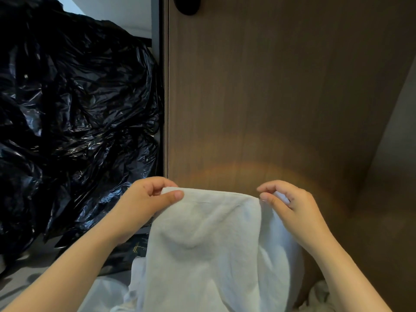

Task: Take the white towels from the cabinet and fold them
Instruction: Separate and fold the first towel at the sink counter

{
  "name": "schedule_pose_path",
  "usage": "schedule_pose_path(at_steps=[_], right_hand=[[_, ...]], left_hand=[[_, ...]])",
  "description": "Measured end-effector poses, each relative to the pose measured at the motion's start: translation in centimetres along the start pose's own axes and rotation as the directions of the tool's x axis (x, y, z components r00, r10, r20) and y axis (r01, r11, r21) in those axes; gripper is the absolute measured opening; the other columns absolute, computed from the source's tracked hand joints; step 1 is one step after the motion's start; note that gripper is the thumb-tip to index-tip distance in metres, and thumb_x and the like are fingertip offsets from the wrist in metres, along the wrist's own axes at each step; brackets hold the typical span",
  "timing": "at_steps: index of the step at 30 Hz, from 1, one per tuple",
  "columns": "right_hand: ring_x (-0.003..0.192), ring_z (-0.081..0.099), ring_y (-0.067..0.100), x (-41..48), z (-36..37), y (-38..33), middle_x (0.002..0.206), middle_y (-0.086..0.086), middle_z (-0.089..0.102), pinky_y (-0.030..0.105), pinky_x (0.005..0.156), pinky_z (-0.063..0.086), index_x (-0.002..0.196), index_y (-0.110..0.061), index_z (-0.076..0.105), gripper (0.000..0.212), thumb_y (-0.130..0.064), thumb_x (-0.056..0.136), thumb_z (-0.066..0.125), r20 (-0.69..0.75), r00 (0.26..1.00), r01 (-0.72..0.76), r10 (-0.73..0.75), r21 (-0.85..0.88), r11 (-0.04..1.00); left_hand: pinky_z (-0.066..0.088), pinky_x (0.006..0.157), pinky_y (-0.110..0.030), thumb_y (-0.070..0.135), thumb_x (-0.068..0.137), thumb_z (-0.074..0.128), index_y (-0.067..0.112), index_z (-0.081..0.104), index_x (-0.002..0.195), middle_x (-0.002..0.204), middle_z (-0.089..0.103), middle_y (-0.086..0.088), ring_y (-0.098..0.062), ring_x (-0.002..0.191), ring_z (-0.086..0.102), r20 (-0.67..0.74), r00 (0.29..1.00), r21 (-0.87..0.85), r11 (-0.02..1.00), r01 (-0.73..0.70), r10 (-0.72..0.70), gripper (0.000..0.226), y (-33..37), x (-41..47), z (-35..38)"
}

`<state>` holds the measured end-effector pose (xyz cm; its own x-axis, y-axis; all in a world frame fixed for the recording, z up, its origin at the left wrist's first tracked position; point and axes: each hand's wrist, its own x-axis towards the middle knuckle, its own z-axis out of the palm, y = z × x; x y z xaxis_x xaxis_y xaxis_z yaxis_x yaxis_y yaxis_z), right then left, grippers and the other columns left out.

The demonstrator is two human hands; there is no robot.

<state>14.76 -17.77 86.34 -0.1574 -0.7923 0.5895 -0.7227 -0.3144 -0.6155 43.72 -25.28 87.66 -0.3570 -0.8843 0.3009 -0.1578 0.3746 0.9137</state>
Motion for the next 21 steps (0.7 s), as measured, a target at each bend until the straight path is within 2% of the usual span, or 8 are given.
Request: schedule_pose_path(at_steps=[2,5,10,13,15,17,19,21], right_hand=[[0.095,0.056,-0.013,0.3,-0.3,0.5,0.093,-0.022,0.065,-0.003,0.073,0.042,0.089,-0.039,0.064,0.019,-0.02,0.094,0.062,-0.092,0.996,-0.016,0.015,-0.007,1.0],[0.091,0.061,-0.005,1.0,-1.0,0.7,0.093,-0.019,0.065,-0.002,0.068,0.043,0.092,-0.032,0.066,0.014,-0.02,0.095,0.059,-0.215,0.975,-0.047,0.048,0.01,0.999],[0.088,0.059,-0.005,2.7,-2.2,0.1,0.092,-0.023,0.061,-0.004,0.067,0.041,0.096,-0.029,0.065,0.01,-0.021,0.096,0.058,-0.284,0.959,-0.04,0.028,-0.035,0.999],[0.088,0.057,-0.005,3.3,-2.2,0.4,0.092,-0.021,0.059,0.001,0.073,0.038,0.096,-0.029,0.064,0.012,-0.018,0.096,0.059,-0.237,0.971,-0.044,0.003,-0.166,0.985],[0.085,0.056,-0.003,3.4,-1.9,0.9,0.093,-0.015,0.06,0.005,0.074,0.04,0.094,-0.029,0.063,0.012,-0.017,0.096,0.06,-0.185,0.982,-0.068,0.024,-0.237,0.969],[0.087,0.058,0.002,3.2,-1.4,1.4,0.098,-0.01,0.062,0.009,0.076,0.043,0.095,-0.028,0.064,0.011,-0.017,0.096,0.061,-0.163,0.983,-0.122,0.086,-0.232,0.965],[0.096,0.057,0.007,2.9,-1.1,1.9,0.109,-0.004,0.064,0.01,0.077,0.042,0.102,-0.025,0.065,0.012,-0.017,0.096,0.06,-0.135,0.975,-0.205,0.179,-0.221,0.953],[0.105,0.056,0.01,2.5,-0.8,2.2,0.124,-0.002,0.061,0.015,0.084,0.041,0.113,-0.024,0.064,0.02,-0.016,0.096,0.06,-0.084,0.973,-0.229,0.214,-0.274,0.934]], left_hand=[[0.042,0.055,-0.024,0.026,0.09,0.065,0.012,0.065,0.084,0.071,0.064,-0.006,-0.012,0.057,0.054,-0.046,0.999,0.102,0.995,-0.021,0.026,0.015,0.1,0.5,0.2],[0.042,0.061,-0.027,0.03,0.094,0.058,0.017,0.058,0.084,0.077,0.061,-0.002,-0.013,0.065,0.053,-0.176,0.979,0.225,0.973,-0.06,0.101,0.016,0.4,1.6,0.4],[0.042,0.06,-0.03,0.028,0.092,0.063,0.019,0.061,0.086,0.077,0.062,-0.002,-0.017,0.066,0.054,-0.28,0.956,0.079,0.995,-0.067,0.087,0.011,1.6,2.8,0.5],[0.052,0.063,-0.036,0.028,0.086,0.071,0.01,0.066,0.094,0.085,0.071,-0.013,-0.025,0.07,0.063,-0.211,0.977,-0.123,0.992,0.004,-0.03,0.02,2.2,2.7,0.5],[0.054,0.078,-0.043,0.024,0.084,0.072,0.008,0.07,0.099,0.093,0.074,-0.015,-0.029,0.081,0.068,-0.093,0.99,-0.189,0.978,0.09,-0.109,0.022,2.3,2.6,0.6],[0.053,0.086,-0.037,0.016,0.087,0.067,0.006,0.071,0.104,0.1,0.074,-0.014,-0.026,0.091,0.069,0.055,0.982,-0.256,0.948,0.187,-0.179,0.02,2.4,2.3,0.7],[0.057,0.082,-0.027,0.009,0.09,0.062,0.004,0.07,0.109,0.104,0.074,-0.013,-0.023,0.097,0.071,0.125,0.967,-0.334,0.909,0.25,-0.221,0.021,2.2,2.1,0.6],[0.059,0.075,-0.024,0.007,0.091,0.06,0.002,0.07,0.109,0.104,0.074,-0.014,-0.023,0.096,0.072,0.11,0.965,-0.383,0.886,0.261,-0.237,0.021,2.1,1.9,0.7]])
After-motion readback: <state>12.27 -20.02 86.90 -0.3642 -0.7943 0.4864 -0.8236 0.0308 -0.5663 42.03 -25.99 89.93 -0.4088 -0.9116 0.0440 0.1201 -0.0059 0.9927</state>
